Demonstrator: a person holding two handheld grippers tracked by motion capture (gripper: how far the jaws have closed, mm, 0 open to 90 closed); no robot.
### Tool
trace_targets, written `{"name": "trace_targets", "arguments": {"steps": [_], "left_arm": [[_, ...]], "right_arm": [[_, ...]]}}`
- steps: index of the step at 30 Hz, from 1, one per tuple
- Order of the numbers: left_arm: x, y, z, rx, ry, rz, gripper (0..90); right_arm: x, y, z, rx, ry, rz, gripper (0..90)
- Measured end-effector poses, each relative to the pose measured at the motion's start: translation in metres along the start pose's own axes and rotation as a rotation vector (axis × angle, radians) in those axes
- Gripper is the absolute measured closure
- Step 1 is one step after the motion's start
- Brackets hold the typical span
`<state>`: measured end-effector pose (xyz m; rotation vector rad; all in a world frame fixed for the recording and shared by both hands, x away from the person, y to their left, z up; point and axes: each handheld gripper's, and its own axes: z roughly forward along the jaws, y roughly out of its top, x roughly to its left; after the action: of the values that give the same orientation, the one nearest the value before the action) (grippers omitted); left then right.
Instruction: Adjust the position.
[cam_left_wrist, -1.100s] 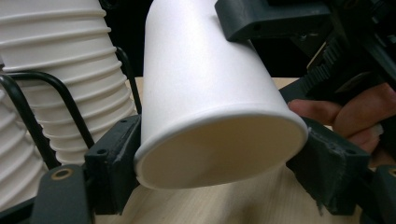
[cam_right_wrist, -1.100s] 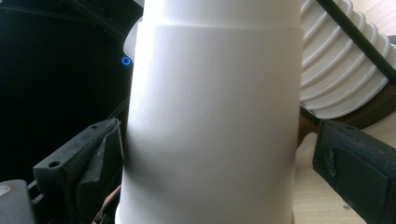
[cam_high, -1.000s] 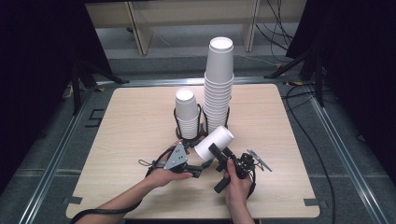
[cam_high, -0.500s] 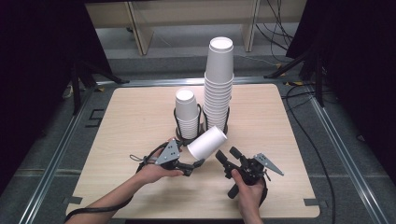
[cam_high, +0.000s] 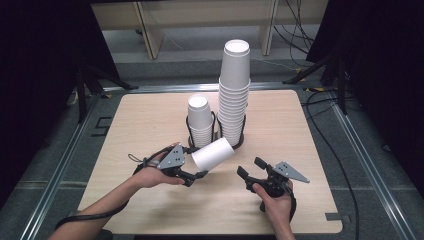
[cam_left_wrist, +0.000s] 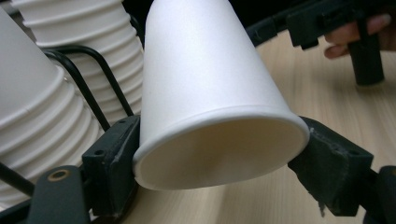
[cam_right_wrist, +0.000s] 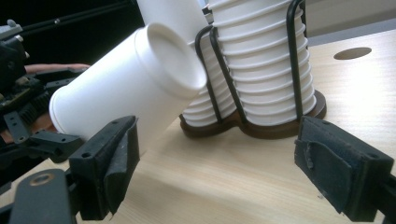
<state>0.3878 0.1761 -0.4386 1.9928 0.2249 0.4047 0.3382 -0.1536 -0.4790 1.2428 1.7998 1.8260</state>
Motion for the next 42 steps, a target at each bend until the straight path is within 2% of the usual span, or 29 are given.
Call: {"name": "trace_targets", "arguments": {"steps": [3,4,7,8,9,11,14,15,16,17,18,20,21,22,23,24,25,27,28,29,30,32,33,34,37,38,40,41,42], "left_arm": [[0.002,0.001,-0.003,0.048,-0.031,0.005,19.8],[0.004,0.001,-0.004,0.067,-0.045,0.022,19.7],[0.007,0.003,-0.006,0.100,-0.058,0.046,19.8],[0.009,0.004,-0.007,0.110,-0.075,0.048,19.8],[0.011,0.007,-0.010,0.136,-0.087,0.059,19.8],[0.012,0.008,-0.011,0.145,-0.091,0.064,19.8],[0.016,0.013,-0.014,0.186,-0.108,0.102,19.9],[0.017,0.014,-0.015,0.193,-0.112,0.104,20.0],[0.018,0.015,-0.015,0.208,-0.124,0.109,20.1],[0.019,0.016,-0.016,0.217,-0.124,0.119,20.1],[0.020,0.016,-0.015,0.224,-0.139,0.123,20.0],[0.021,0.017,-0.016,0.240,-0.147,0.133,20.0],[0.022,0.019,-0.016,0.265,-0.159,0.153,20.1],[0.022,0.019,-0.016,0.265,-0.159,0.153,20.1],[0.023,0.020,-0.016,0.274,-0.170,0.174,20.1],[0.024,0.021,-0.015,0.276,-0.173,0.182,20.1],[0.025,0.023,-0.015,0.290,-0.175,0.198,20.1],[0.024,0.024,-0.015,0.294,-0.181,0.187,20.0],[0.026,0.027,-0.016,0.318,-0.188,0.200,19.9],[0.026,0.028,-0.016,0.322,-0.192,0.210,19.9],[0.028,0.030,-0.015,0.329,-0.205,0.228,20.0],[0.029,0.031,-0.015,0.337,-0.217,0.233,20.0],[0.030,0.033,-0.014,0.341,-0.219,0.259,19.9],[0.027,0.034,-0.015,0.386,-0.238,0.231,20.0],[0.027,0.037,-0.015,0.407,-0.256,0.246,19.9],[0.027,0.038,-0.014,0.413,-0.264,0.239,19.9],[0.028,0.040,-0.013,0.430,-0.278,0.243,19.9],[0.029,0.042,-0.013,0.442,-0.275,0.249,19.9],[0.029,0.042,-0.013,0.442,-0.275,0.249,19.8]], "right_arm": [[0.000,0.004,-0.001,0.021,0.015,0.000,14.7],[-0.002,0.005,-0.001,0.015,0.015,-0.033,14.6],[-0.001,0.007,-0.001,0.031,-0.002,-0.052,14.7],[-0.003,0.007,0.000,0.020,0.023,-0.061,14.8],[-0.003,0.008,-0.001,0.028,0.027,-0.060,14.8],[-0.003,0.008,-0.001,0.032,0.032,-0.054,14.8],[-0.006,0.011,-0.002,0.057,0.013,-0.103,14.8],[-0.006,0.011,-0.002,0.054,0.024,-0.110,14.9],[-0.005,0.011,0.000,0.050,0.046,-0.083,14.9],[-0.007,0.011,0.000,0.050,0.049,-0.111,15.0],[-0.006,0.012,0.000,0.092,0.045,-0.127,15.3],[-0.007,0.013,0.000,0.105,0.037,-0.143,15.4],[-0.007,0.013,0.003,0.117,0.067,-0.162,15.6],[-0.008,0.013,0.004,0.114,0.072,-0.176,15.6],[-0.008,0.015,0.004,0.142,0.072,-0.206,15.7],[-0.007,0.015,0.005,0.140,0.065,-0.209,15.7],[-0.009,0.016,0.006,0.156,0.097,-0.222,15.7],[-0.008,0.016,0.007,0.162,0.087,-0.217,15.7],[-0.009,0.019,0.007,0.182,0.081,-0.239,15.7],[-0.010,0.019,0.009,0.167,0.077,-0.259,15.8],[-0.009,0.020,0.008,0.193,0.092,-0.248,16.0],[-0.009,0.021,0.008,0.197,0.091,-0.261,16.0],[-0.007,0.022,0.009,0.212,0.104,-0.261,16.1],[-0.007,0.022,0.010,0.216,0.110,-0.277,16.1],[-0.007,0.023,0.011,0.224,0.113,-0.301,16.1],[-0.004,0.023,0.011,0.244,0.117,-0.280,16.1],[-0.004,0.023,0.014,0.240,0.133,-0.298,16.0],[-0.005,0.026,0.015,0.251,0.133,-0.355,16.1],[-0.005,0.026,0.015,0.251,0.133,-0.355,16.1]]}}
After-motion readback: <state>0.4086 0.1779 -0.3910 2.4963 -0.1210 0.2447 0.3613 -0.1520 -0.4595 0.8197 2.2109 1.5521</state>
